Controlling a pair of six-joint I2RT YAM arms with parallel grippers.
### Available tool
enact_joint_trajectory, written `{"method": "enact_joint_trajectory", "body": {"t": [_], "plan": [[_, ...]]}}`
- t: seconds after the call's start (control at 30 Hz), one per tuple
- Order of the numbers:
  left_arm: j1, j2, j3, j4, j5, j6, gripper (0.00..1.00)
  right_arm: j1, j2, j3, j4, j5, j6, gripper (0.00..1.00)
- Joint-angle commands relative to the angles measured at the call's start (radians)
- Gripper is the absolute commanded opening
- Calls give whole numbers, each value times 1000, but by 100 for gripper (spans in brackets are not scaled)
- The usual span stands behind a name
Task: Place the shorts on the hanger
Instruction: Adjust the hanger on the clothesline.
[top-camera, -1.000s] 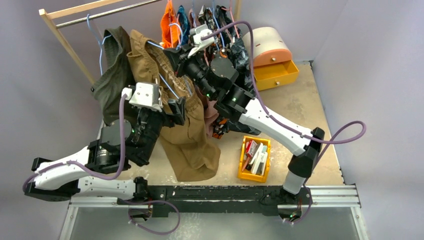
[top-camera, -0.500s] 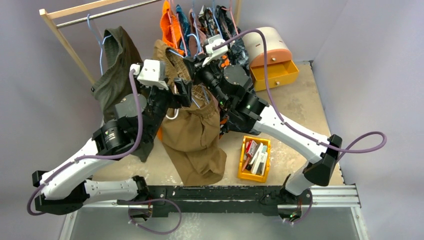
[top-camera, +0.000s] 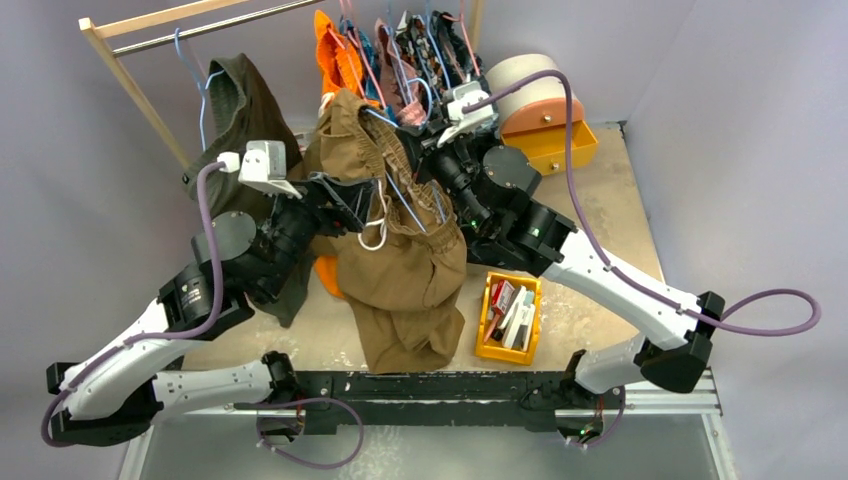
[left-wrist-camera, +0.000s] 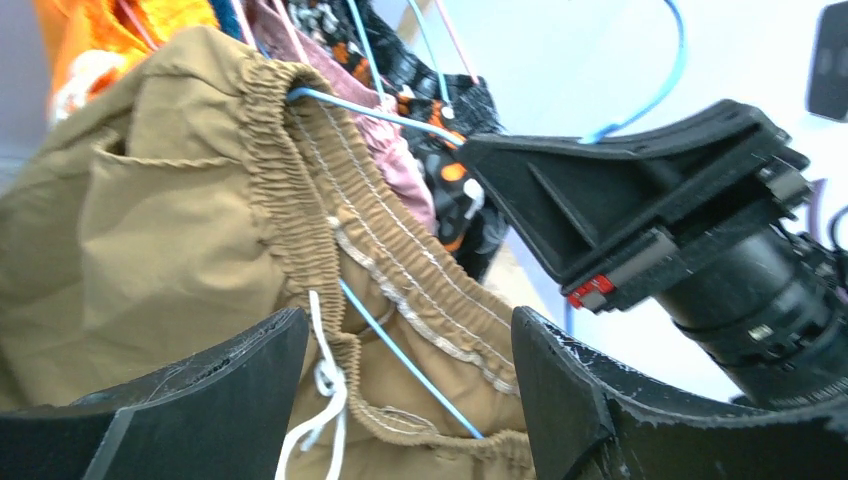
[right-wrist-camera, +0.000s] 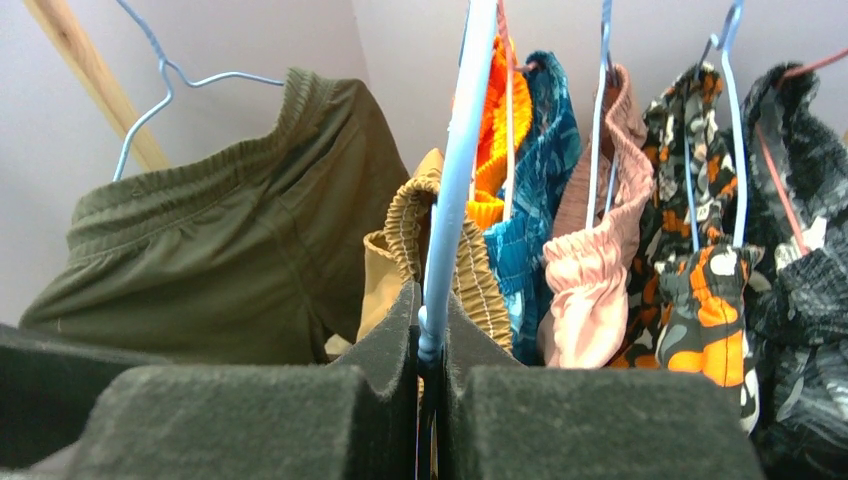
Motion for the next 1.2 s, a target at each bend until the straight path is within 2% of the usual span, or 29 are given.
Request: {"method": "enact_joint_trajectory", "body": {"t": [0.0,0.13,0.3,0.6,0.9,0.97,1.17], "plan": [[4,-8,-70,97,162,-143,73,0,-3,110,-70,74,118,0],[4,-2,-129,198,290,-123,72,1,47,192,-141,110,222,0],[4,42,-127,249,379,-84,72,0,84,244,-167,141,344,0],[4,46,-135,304,337,-39,71,1,112,276,-185,162,424,0],[4,66,-159,293,248,-17,65,4,140,304,-195,145,464,0],[4,77,-155,298,238,-10,59,5,144,303,-195,145,468,0],[4,109,-141,303,232,-1,26,11,147,302,-199,136,458,0]]}}
